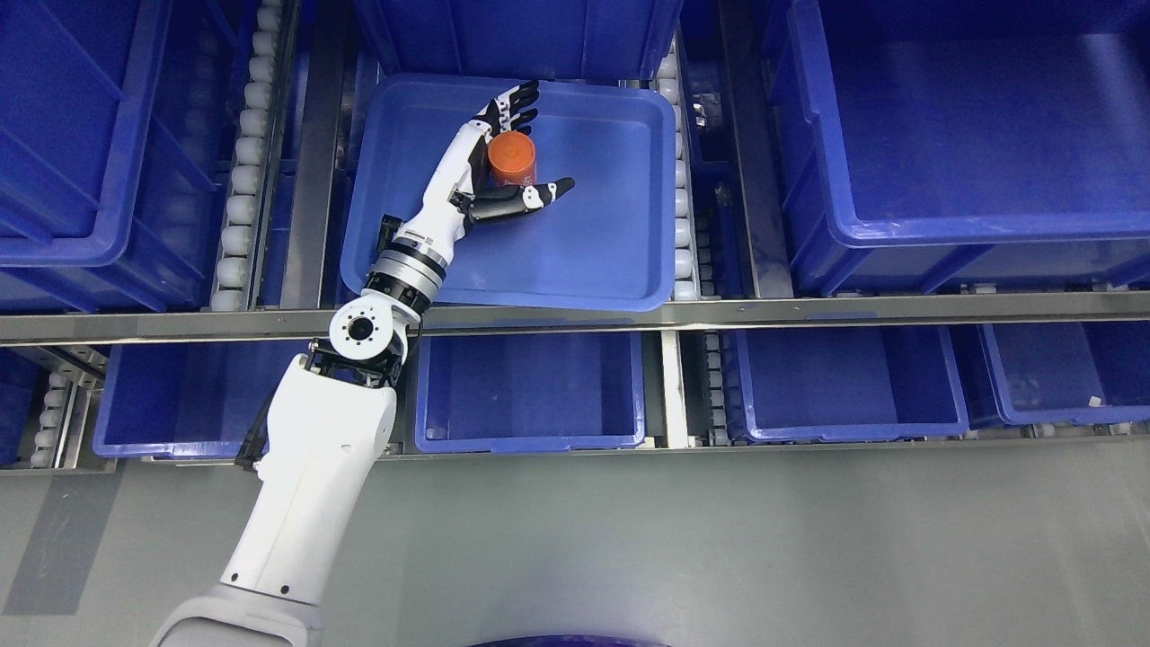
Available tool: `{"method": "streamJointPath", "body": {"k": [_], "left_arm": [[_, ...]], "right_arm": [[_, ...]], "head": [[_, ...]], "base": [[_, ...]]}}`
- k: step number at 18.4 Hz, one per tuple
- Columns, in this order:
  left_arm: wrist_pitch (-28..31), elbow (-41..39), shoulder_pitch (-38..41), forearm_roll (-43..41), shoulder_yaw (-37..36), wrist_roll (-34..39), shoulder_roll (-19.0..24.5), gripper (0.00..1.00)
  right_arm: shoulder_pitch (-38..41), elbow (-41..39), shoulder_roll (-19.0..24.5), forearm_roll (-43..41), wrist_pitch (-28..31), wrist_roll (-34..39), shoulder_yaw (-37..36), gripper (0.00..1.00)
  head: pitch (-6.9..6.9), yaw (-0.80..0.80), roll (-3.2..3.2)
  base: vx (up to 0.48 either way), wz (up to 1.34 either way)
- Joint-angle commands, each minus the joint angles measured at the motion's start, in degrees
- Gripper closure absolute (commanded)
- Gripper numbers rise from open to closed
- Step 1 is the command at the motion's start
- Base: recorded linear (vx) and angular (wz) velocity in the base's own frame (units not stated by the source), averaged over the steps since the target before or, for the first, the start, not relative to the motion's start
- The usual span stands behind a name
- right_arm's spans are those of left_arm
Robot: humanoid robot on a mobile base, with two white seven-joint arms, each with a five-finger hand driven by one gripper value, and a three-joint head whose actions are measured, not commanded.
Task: Grab orange capacitor from left shelf to right desk
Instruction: 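Close the left hand fingers around the orange capacitor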
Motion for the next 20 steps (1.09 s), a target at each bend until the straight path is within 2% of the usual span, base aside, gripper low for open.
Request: {"method": "streamJointPath", "body": {"k": [1,5,9,10,11,14,16,20], "left_arm": [[-0.2,2.8,0.2,0.0,-0.5,-0.2,1.0,0.33],[-1.3,2.8,0.3,0.2,0.9,-0.2,1.0,0.55],[-3.8,2.7,0.5,0.9,2.2,-0.2,1.0,0.84],[-5.1,2.6,0.5,1.6,2.3,-0.2,1.0,0.95],[-6.4,2.6,0.5,2.8,2.4,-0.3,1.0,0.99],[-7.2,2.3,0.5,4.9,1.8,-0.3,1.0,1.00],[-10.0,1.8,0.4,6.9,1.8,-0.3,1.0,1.00],[-14.7,-5.0,-0.4,8.4,2.3,-0.3,1.0,0.99]], "right_arm": [[-0.1,-1.9,-1.0,0.3,0.0,0.1,-0.6,0.00],[-0.1,-1.9,-1.0,0.3,0.0,0.1,-0.6,0.00],[-0.1,-1.9,-1.0,0.3,0.0,0.1,-0.6,0.00],[-0.1,-1.9,-1.0,0.3,0.0,0.1,-0.6,0.00],[-0.1,-1.9,-1.0,0.3,0.0,0.1,-0.6,0.00],[-0.1,-1.9,-1.0,0.3,0.0,0.1,-0.6,0.00],[-0.1,-1.9,-1.0,0.3,0.0,0.1,-0.6,0.00],[-0.1,-1.9,-1.0,0.3,0.0,0.1,-0.6,0.00]], "head": [[0.00,0.00,0.00],[0.00,0.00,0.00],[0.00,0.00,0.00],[0.00,0.00,0.00],[0.00,0.00,0.00],[0.00,0.00,0.00],[0.00,0.00,0.00],[0.00,0.00,0.00]], "base": [[0.000,0.00],[0.000,0.00],[0.000,0.00],[0.000,0.00],[0.000,0.00],[0.000,0.00],[0.000,0.00],[0.000,0.00]]}}
